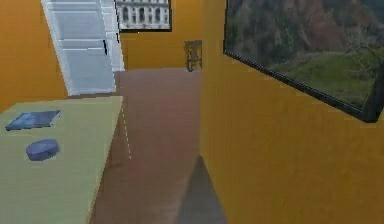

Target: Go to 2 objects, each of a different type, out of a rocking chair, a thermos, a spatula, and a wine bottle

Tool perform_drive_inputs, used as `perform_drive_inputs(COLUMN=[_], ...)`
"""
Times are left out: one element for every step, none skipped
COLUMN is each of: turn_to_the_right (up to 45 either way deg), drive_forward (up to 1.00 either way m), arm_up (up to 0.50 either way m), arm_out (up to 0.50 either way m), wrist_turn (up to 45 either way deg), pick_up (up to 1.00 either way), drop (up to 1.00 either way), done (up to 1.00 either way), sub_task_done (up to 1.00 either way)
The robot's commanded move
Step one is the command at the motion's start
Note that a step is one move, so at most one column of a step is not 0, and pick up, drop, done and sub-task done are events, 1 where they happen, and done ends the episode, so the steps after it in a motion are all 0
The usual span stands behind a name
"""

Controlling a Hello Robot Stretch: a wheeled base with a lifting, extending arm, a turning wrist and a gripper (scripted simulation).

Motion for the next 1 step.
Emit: perform_drive_inputs(turn_to_the_right=[-3.0], drive_forward=[0.00], arm_up=[0.00], arm_out=[0.00], wrist_turn=[0.0], pick_up=[0.00], drop=[0.00], done=[0.00], sub_task_done=[0.00])
